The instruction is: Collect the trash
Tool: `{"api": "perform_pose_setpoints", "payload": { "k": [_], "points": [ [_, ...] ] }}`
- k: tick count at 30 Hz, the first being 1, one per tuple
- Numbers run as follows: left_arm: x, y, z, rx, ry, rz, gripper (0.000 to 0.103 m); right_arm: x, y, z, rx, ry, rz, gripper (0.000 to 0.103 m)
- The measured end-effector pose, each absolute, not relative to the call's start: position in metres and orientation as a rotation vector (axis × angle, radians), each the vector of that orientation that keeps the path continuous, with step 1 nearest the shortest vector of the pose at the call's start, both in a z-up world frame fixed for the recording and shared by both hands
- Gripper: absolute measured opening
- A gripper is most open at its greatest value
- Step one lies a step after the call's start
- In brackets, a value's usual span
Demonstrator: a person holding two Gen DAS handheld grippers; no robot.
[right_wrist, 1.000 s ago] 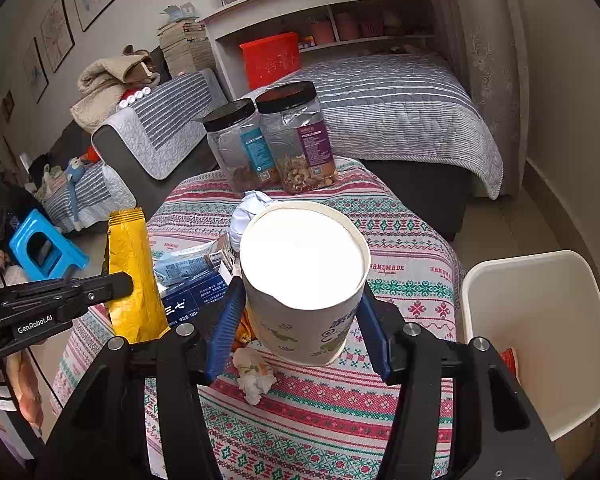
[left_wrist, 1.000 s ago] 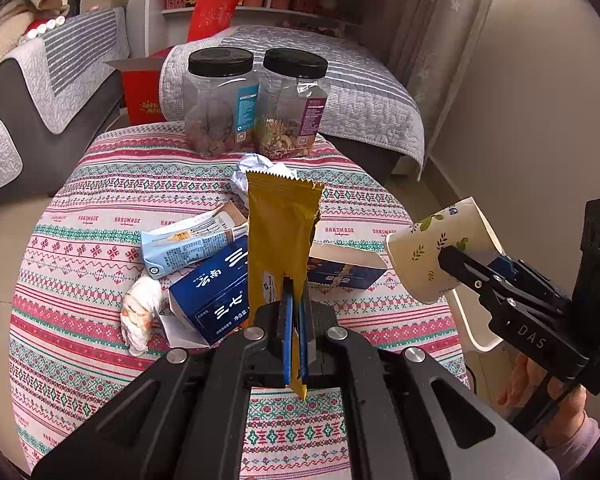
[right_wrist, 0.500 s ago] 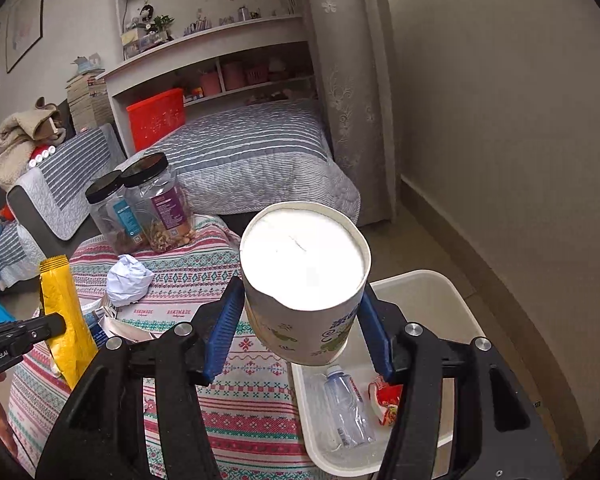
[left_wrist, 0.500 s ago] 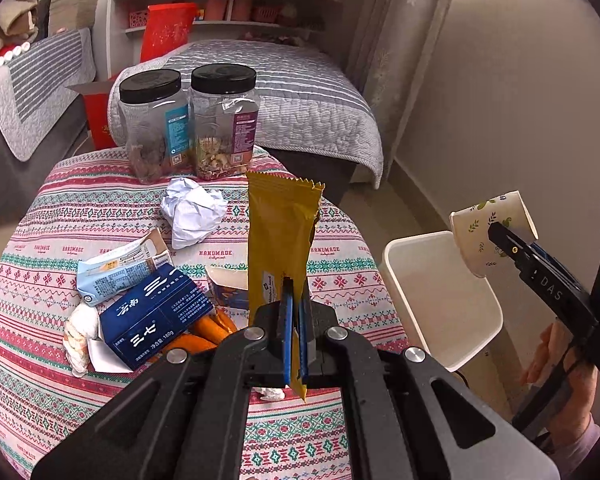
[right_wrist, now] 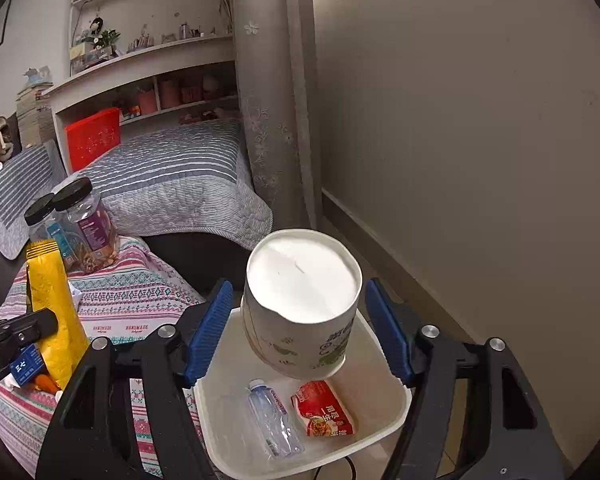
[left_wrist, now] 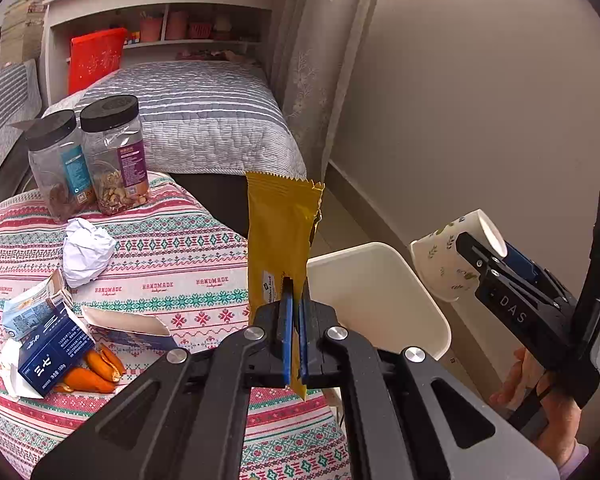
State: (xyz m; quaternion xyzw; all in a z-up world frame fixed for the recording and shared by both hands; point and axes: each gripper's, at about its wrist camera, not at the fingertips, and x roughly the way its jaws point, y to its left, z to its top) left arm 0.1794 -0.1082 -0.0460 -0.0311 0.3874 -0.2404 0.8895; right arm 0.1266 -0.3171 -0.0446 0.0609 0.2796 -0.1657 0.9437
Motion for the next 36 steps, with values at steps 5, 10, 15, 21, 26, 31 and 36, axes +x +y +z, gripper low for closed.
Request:
{"api": "perform_pose_setpoints", "payload": {
  "k": [5, 10, 15, 21, 26, 31, 36],
  "points": [
    [0.175, -0.147, -0.048, -0.033, 0.802, -0.549, 0.002, 0.109, -0.343, -0.031, 0.168, 0.483, -0.438, 0.096],
    [0.178, -0.177, -0.052, -0.072, 0.823, -0.587, 0.002, 0.097, -0.366, -0.024, 0.221, 0.448, -0.504, 0.096],
    [0.184, -0.200, -0.057, -0.120, 0.867, -0.611, 0.030, 0.089, -0.382, -0.023, 0.256, 0.441, -0.542, 0.096],
    [0.178, -0.200, -0.052, -0.080, 0.843, -0.537, 0.069, 0.086, -0.382, -0.023, 0.270, 0.445, -0.539, 0.096],
    [0.165, -0.178, -0.040, 0.016, 0.738, -0.393, 0.080, 0.088, -0.365, -0.021, 0.233, 0.427, -0.516, 0.096],
    [0.156, -0.151, -0.031, 0.056, 0.667, -0.281, 0.085, 0.095, -0.343, -0.021, 0.192, 0.438, -0.479, 0.096],
    [0.159, -0.121, -0.030, 0.045, 0.664, -0.203, 0.086, 0.104, -0.314, -0.023, 0.135, 0.444, -0.433, 0.096]
  ]
}}
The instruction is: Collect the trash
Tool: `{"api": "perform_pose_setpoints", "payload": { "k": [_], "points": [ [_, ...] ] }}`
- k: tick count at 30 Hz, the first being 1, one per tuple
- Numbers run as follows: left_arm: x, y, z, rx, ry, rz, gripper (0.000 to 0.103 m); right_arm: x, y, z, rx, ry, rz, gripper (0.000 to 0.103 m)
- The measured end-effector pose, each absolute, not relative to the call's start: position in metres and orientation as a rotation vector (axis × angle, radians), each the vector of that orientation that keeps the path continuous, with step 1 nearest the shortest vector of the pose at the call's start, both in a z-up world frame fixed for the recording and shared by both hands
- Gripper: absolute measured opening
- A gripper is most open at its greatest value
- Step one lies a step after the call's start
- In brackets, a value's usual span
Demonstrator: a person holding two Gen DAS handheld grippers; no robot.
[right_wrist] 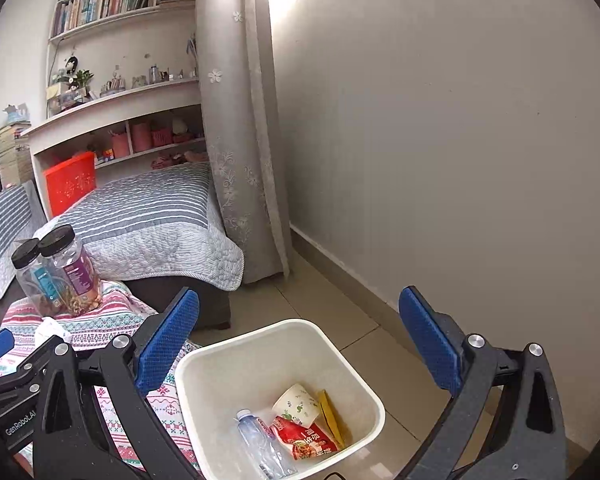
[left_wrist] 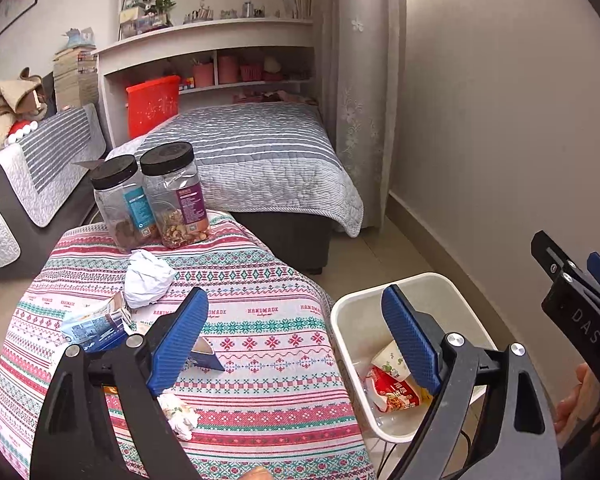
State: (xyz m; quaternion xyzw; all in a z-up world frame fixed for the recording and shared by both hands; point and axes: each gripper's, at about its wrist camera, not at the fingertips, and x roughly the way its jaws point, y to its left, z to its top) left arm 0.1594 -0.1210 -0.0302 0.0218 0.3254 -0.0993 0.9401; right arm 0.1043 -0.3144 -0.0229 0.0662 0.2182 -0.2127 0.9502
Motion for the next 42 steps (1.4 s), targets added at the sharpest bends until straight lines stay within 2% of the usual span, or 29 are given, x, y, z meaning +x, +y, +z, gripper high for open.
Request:
{"api": "perform_pose_setpoints", "payload": {
  "k": [11, 21, 26, 30, 39, 42],
  "points": [
    [0.163, -0.043, -0.034, 0.006, 0.704, -0.072, 0.088, 0.130, -0.238, -0.031, 0.056, 0.466, -0.312, 0.096],
    [0.183, 0.044, -0.070, -0.043, 0.891, 0.047, 0.089, 0.143, -0.174, -0.047, -0.016, 0.523, -0.200, 0.096],
    [0.201, 0.071, -0.103, 0.040, 1.048, 0.068, 0.089, 0.150, -0.154, -0.057, -0.045, 0.563, -0.156, 0.096],
    [0.215, 0.082, -0.130, 0.063, 1.133, 0.050, 0.089, 0.155, -0.143, -0.067, -0.079, 0.603, -0.133, 0.096],
    [0.237, 0.059, -0.171, 0.327, 1.179, 0.032, 0.089, 0.165, -0.139, -0.082, -0.127, 0.684, -0.107, 0.096],
    [0.239, 0.060, -0.178, 0.357, 1.153, 0.043, 0.070, 0.168, -0.138, -0.087, -0.132, 0.712, -0.092, 0.096]
  ]
}}
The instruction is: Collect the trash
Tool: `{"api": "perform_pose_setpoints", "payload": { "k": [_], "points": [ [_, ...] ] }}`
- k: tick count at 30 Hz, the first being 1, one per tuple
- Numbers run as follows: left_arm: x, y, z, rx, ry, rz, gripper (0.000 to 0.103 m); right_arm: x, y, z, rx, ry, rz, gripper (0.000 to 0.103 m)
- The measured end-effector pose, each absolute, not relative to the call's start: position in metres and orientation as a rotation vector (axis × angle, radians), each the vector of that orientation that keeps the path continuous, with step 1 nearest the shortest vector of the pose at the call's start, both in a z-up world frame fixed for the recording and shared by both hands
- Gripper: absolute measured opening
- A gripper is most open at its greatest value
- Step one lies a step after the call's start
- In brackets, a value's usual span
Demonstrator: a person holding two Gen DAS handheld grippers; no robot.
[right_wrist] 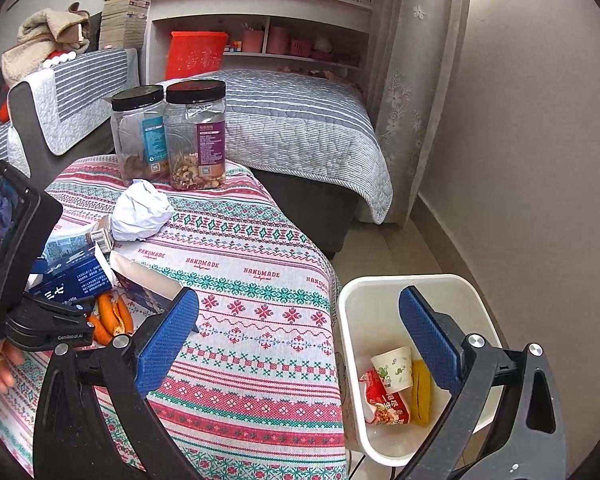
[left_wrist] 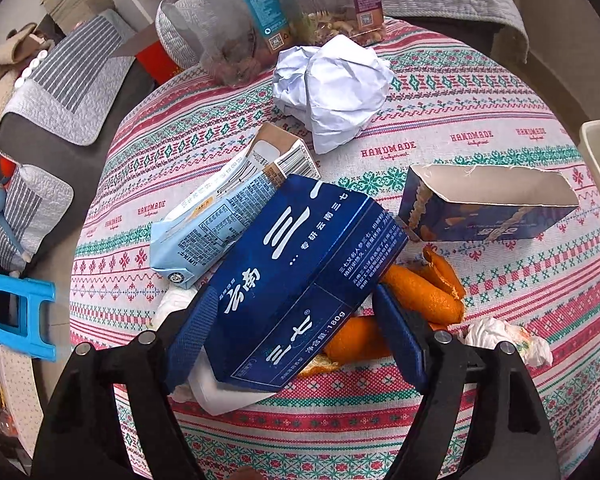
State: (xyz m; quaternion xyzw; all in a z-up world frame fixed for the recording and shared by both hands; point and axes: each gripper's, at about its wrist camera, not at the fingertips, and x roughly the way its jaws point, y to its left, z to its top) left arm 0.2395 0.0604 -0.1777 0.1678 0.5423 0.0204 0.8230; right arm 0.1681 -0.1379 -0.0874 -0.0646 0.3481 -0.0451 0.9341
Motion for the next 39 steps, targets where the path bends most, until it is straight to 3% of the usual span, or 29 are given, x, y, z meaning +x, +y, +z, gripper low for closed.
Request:
{"api": "perform_pose_setpoints", "payload": {
  "k": [2, 3, 4, 5, 6, 7, 15, 17, 18, 19, 29, 30, 34, 39],
  "points": [
    [0.239, 0.065, -0.171, 0.352, 1.130, 0.049, 0.060, 0.169, -0.135, -0.090, -0.134, 0.728, -0.073, 0.096],
    [0.239, 0.069, -0.165, 0.327, 1.123, 0.047, 0.048, 0.170, -0.133, -0.092, -0.136, 0.736, -0.063, 0.096],
    [0.239, 0.074, -0.159, 0.285, 1.119, 0.030, 0.025, 0.170, -0.131, -0.094, -0.139, 0.743, -0.051, 0.096],
    [0.239, 0.077, -0.152, 0.246, 1.111, 0.015, 0.018, 0.171, -0.128, -0.095, -0.141, 0.750, -0.036, 0.096],
    [0.239, 0.082, -0.146, 0.206, 1.115, -0.004, 0.003, 0.171, -0.124, -0.097, -0.145, 0.760, -0.018, 0.096],
    [0.239, 0.085, -0.143, 0.172, 1.119, -0.013, 0.000, 0.171, -0.120, -0.099, -0.149, 0.769, 0.002, 0.096],
    [0.237, 0.103, -0.138, 0.137, 1.127, -0.012, 0.001, 0.168, -0.093, -0.114, -0.212, 0.819, 0.104, 0.096],
    [0.240, 0.105, -0.137, 0.135, 1.134, -0.017, 0.026, 0.167, -0.090, -0.115, -0.223, 0.821, 0.111, 0.096],
    [0.243, 0.105, -0.139, 0.140, 1.137, -0.011, 0.072, 0.166, -0.089, -0.116, -0.226, 0.824, 0.114, 0.096],
    [0.246, 0.104, -0.140, 0.152, 1.133, -0.004, 0.087, 0.166, -0.088, -0.116, -0.227, 0.827, 0.117, 0.096],
    [0.279, 0.099, -0.185, 0.188, 1.267, -0.038, 0.088, 0.174, -0.096, -0.124, -0.183, 0.879, 0.141, 0.096],
    [0.278, 0.098, -0.187, 0.192, 1.263, -0.043, 0.086, 0.175, -0.096, -0.126, -0.180, 0.887, 0.151, 0.096],
    [0.271, 0.097, -0.174, 0.158, 1.245, -0.100, 0.061, 0.177, -0.089, -0.132, -0.151, 0.930, 0.224, 0.096],
    [0.256, 0.097, -0.157, 0.119, 1.220, -0.132, 0.056, 0.173, -0.070, -0.142, -0.165, 0.986, 0.314, 0.096]
  ]
}}
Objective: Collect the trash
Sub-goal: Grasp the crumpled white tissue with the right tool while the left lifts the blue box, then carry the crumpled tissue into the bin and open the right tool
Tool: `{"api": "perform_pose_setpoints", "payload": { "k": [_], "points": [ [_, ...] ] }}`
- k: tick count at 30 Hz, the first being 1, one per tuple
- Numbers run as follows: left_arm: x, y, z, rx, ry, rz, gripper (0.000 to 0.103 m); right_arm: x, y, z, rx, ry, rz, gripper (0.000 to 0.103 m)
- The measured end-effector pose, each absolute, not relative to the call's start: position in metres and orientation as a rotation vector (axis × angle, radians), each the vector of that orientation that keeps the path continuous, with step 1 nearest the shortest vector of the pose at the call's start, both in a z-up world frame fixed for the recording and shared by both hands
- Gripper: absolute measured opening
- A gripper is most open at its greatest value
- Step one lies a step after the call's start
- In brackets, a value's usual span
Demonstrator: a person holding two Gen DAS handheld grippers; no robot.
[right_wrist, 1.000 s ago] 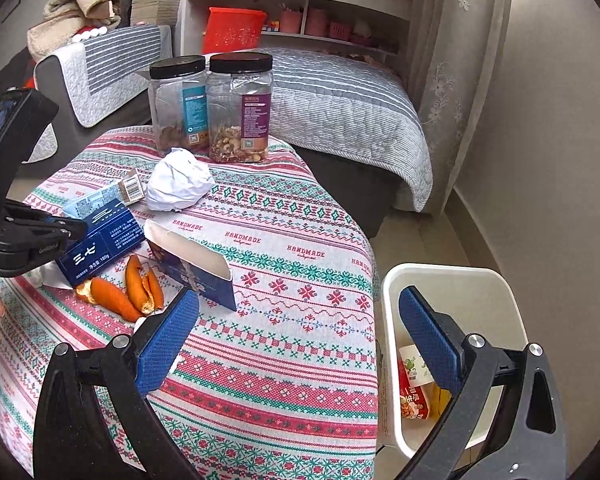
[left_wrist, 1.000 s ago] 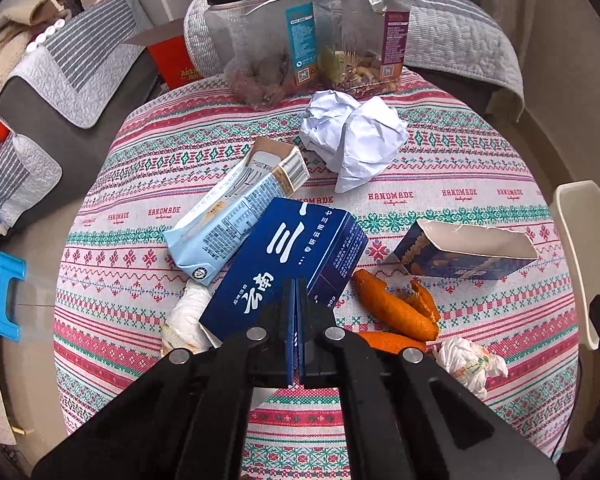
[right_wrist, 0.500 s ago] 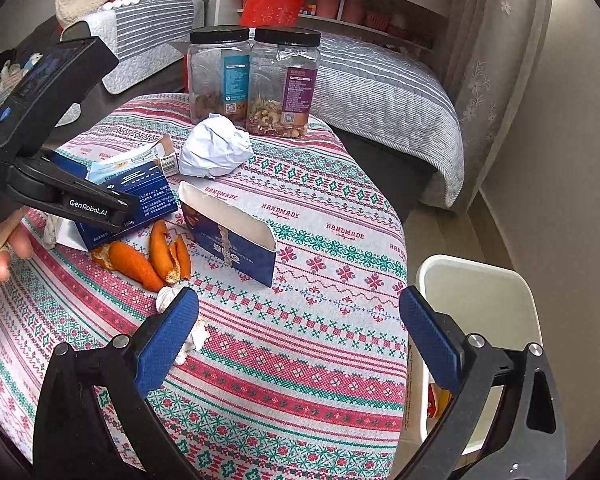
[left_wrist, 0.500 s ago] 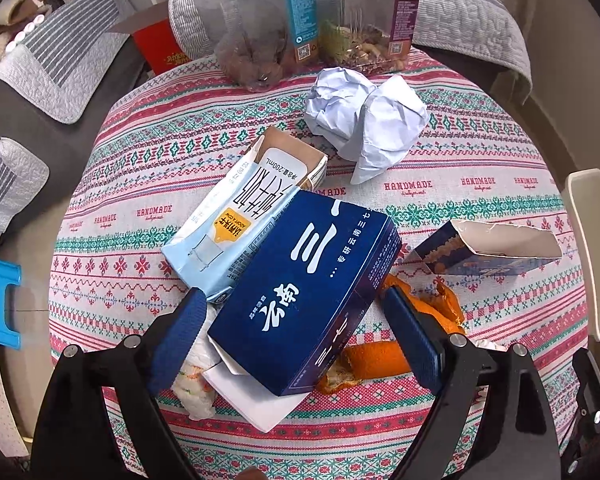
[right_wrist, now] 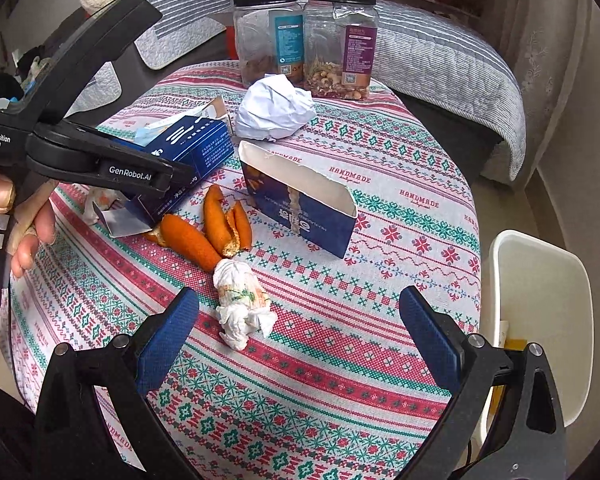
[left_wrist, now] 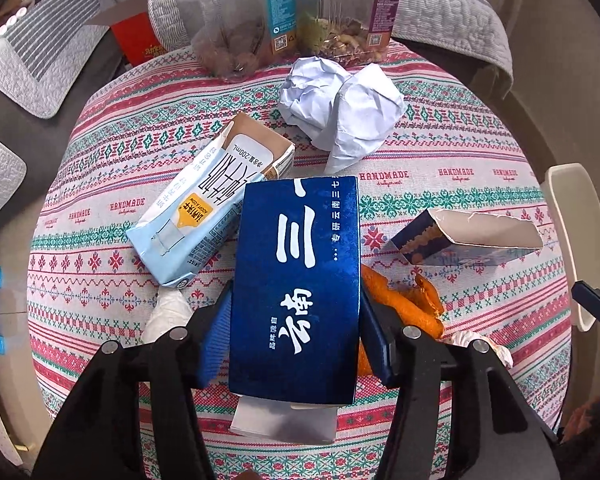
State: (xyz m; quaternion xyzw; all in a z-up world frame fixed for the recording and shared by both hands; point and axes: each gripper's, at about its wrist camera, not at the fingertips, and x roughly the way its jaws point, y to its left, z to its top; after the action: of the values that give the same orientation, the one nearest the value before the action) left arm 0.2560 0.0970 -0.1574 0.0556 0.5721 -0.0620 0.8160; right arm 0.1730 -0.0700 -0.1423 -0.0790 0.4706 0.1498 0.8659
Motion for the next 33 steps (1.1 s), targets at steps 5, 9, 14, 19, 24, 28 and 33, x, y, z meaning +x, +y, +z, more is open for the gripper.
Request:
{"api": "perform_pose_setpoints", "payload": {
  "k": [5, 9, 14, 19, 24, 28, 33],
  "points": [
    [0.240, 0.108, -0.120, 0.040, 1.127, -0.113, 0.056, 0.168, -0.050, -0.149, -0.213, 0.999, 0.371, 0.096],
    [0.228, 0.114, -0.096, -0.010, 1.065, -0.084, 0.056, 0.171, -0.040, -0.161, -0.200, 1.046, 0.407, 0.085],
    [0.216, 0.119, -0.087, -0.051, 1.030, -0.055, 0.057, 0.181, -0.034, -0.179, -0.147, 1.131, 0.433, 0.039],
    [0.209, 0.120, -0.082, -0.063, 0.992, -0.030, 0.057, 0.186, -0.042, -0.173, -0.075, 1.115, 0.431, 0.030],
    [0.209, 0.123, -0.077, -0.093, 0.968, -0.010, 0.057, 0.183, -0.051, -0.150, -0.045, 1.041, 0.410, 0.030],
    [0.209, 0.119, -0.074, -0.097, 0.953, -0.009, 0.057, 0.179, -0.063, -0.128, -0.012, 0.973, 0.387, 0.030],
    [0.207, 0.108, -0.071, -0.084, 0.945, -0.018, 0.057, 0.182, -0.084, -0.105, 0.016, 0.896, 0.342, 0.030]
  ]
}}
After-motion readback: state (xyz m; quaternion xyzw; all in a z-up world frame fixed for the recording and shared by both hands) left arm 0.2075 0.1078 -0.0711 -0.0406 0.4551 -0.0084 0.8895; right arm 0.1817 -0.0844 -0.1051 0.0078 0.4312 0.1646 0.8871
